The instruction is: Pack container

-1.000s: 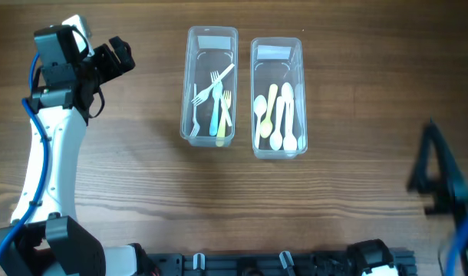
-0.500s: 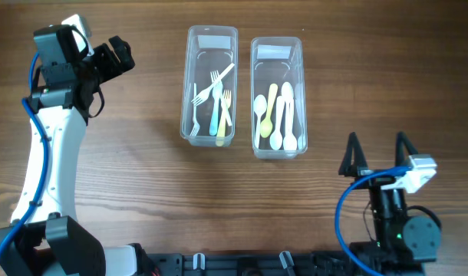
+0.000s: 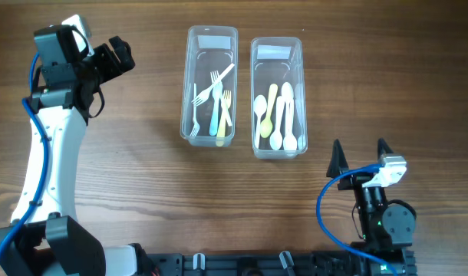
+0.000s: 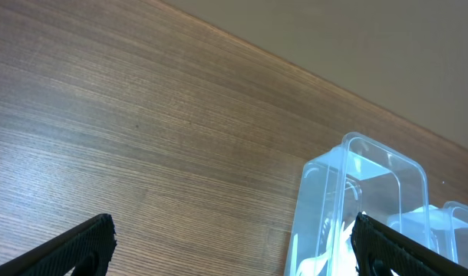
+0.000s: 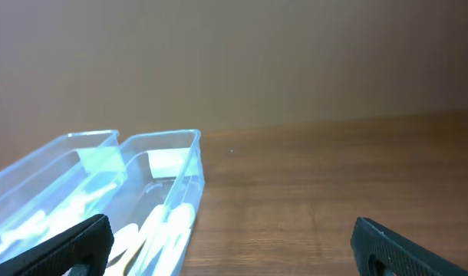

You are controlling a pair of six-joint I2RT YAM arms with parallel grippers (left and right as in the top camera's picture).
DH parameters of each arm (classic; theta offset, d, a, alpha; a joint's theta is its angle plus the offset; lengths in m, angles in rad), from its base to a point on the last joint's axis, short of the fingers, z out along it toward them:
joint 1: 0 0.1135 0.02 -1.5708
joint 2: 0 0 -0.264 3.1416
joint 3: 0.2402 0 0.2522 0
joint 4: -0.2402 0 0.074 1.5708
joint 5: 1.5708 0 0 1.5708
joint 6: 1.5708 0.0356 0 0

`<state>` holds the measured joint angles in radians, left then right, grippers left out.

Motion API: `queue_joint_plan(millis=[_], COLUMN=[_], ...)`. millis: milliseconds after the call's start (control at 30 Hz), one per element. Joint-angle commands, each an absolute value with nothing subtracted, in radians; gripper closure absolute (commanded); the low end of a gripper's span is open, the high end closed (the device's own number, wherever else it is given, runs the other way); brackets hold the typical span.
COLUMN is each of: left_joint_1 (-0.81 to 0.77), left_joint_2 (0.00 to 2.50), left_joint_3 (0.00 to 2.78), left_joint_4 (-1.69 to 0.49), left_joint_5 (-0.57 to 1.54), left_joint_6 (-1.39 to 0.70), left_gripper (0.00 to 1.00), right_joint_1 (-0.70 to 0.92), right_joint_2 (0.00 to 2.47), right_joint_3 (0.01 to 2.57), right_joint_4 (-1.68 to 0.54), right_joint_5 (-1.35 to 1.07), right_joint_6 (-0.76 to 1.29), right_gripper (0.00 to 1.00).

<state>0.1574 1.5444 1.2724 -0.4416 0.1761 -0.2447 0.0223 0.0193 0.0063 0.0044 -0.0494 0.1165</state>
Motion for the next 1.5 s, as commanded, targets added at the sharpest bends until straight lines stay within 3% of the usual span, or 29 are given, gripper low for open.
queue_joint_plan(millis=[0,733,900,1233,1467], left_joint_1=[0.163,0.162,0.159,0.117,0.093], left_joint_2=[1.537,1.509,1.176,0.434,0.219], left_joint_3=[1.274,1.274,1.274,1.274,1.224], left_joint_4=[-0.439,-0.448,-0.564,-0.581,-0.791], left_joint_5=[0.173,0.173,0.173,0.097,0.065], left_joint_6=[-0.239,-0.239,-0.239,-0.239,-0.239], left_gripper=[0.0,0.0,0.0,0.0,0.0], right_joint_1=[0.017,0.017,0.017,0.017,0.017], right_joint_2=[0.004,0.016,0.018,0.018,0.018], right_joint_3=[0.005,0.005,0.005,0.005,0.005], right_joint_4=[0.01,0.007,0.007,0.007,0.007], right_joint_5=[-0.087,-0.087,-0.087,-0.087,-0.087], right_joint_6=[0.022,0.028,0.028,0.028,0.028], right_gripper=[0.0,0.0,0.0,0.0,0.0])
